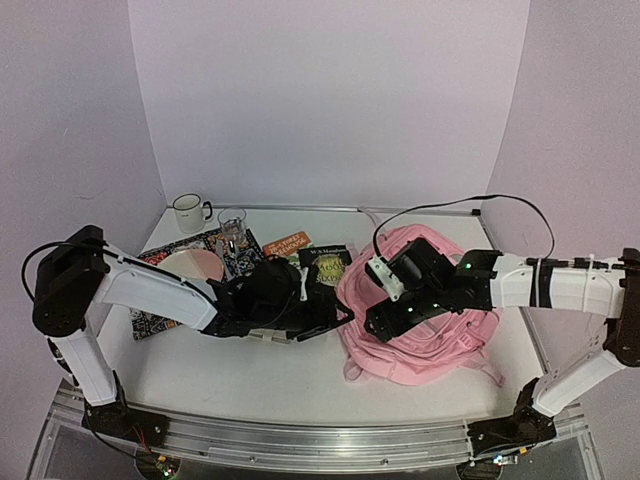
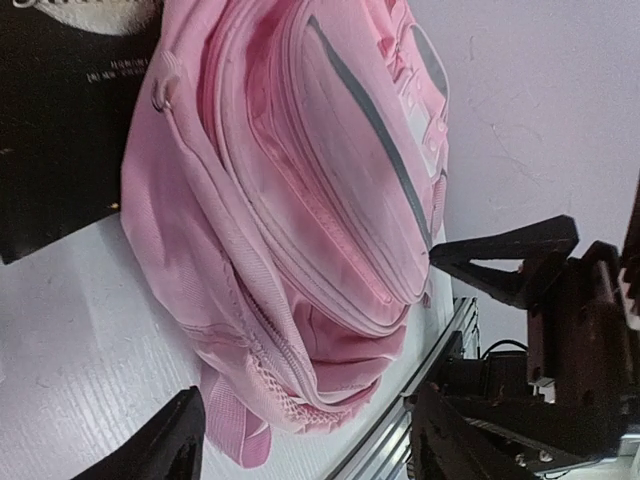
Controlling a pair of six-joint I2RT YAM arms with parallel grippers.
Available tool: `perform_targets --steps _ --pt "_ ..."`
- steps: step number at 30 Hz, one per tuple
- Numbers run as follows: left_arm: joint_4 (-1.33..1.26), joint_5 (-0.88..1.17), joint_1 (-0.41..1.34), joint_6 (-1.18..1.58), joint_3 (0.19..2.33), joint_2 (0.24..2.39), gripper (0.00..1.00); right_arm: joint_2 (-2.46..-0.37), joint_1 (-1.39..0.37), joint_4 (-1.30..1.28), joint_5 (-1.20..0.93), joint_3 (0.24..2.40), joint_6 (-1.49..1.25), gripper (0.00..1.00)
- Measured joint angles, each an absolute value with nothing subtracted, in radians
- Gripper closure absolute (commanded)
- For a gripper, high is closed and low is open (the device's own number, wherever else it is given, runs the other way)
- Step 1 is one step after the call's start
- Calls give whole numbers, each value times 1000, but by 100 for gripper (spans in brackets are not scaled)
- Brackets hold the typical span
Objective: Pack the student bag
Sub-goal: Move the student bag to the book, then pick up the book from the book.
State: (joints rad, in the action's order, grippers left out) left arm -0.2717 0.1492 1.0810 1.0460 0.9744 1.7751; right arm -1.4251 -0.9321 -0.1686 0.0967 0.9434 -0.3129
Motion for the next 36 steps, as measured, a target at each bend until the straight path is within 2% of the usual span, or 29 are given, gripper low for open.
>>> perform_targets --steps 6,10,13,18,23,34,36 --pt "-297 112 1015 1042 866 1656 16 -1473 -978 -135 90 972 -284 20" --pt "-297 109 958 1041 816 1628 14 -1532 -989 -120 94 980 -284 29" --pt "-291 109 926 1037 794 1623 13 -1581 -989 -115 104 980 -284 42" --pt "-281 112 907 1021 790 1623 13 -1627 -989 -108 132 980 -305 75" --pt "-277 121 907 1016 791 1625 14 -1601 -998 -135 167 970 -344 92" --pt "-244 131 898 992 847 1682 14 -1394 -994 -288 293 912 -409 92" --pt "-238 137 893 992 866 1703 15 -1397 -994 -297 308 902 -422 88"
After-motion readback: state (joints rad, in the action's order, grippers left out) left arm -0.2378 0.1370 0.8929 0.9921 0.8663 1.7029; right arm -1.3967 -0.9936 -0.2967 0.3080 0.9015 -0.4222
